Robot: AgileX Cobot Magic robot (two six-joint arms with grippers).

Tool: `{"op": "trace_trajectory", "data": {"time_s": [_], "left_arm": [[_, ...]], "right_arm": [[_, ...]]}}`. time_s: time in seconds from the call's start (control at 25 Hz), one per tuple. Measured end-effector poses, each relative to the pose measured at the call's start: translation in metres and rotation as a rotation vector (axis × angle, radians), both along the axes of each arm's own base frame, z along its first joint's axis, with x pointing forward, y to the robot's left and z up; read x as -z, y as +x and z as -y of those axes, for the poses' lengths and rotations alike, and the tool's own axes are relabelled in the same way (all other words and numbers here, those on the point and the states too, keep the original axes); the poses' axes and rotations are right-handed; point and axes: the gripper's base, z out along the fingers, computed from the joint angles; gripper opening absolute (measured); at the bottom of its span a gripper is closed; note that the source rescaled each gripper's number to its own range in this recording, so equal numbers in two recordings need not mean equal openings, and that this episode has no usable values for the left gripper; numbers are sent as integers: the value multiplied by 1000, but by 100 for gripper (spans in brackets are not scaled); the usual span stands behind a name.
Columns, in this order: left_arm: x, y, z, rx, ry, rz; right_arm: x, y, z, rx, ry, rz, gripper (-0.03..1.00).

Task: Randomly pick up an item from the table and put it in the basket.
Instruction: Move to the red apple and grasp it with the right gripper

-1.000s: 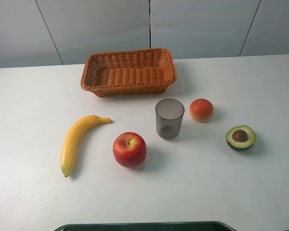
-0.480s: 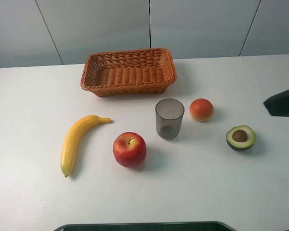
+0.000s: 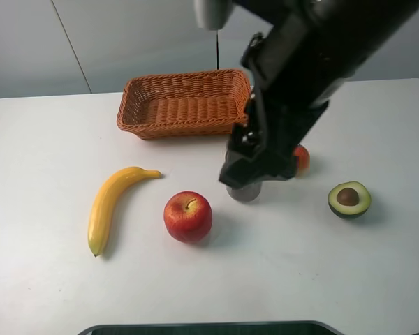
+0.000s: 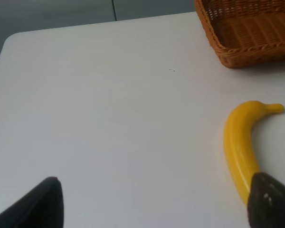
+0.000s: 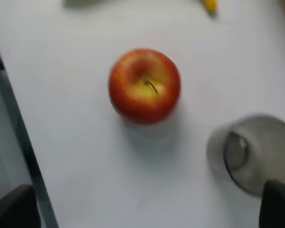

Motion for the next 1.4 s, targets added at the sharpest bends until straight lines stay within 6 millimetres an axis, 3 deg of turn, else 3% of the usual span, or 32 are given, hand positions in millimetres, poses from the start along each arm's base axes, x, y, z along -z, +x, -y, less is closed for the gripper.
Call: {"op": "trace_trajectory", "data": {"time_s": [0.24,0.44,0.68,1.04,1.4], "left_arm": [[0,0,0,0,0,0],[0,0,0,0,0,0],[0,0,0,0,0,0],[0,0,0,0,0,0],[0,0,0,0,0,0]], "right_arm": [[29,-1,-59,-162,-63,-25,100],[62,-7,-86,-302,-124,-8,100],[105,7,-100,-334,-200,6,100],[134,42,-99,-268,-239,-16,100],[152,53,-97,-235,-240,-32,100]]}}
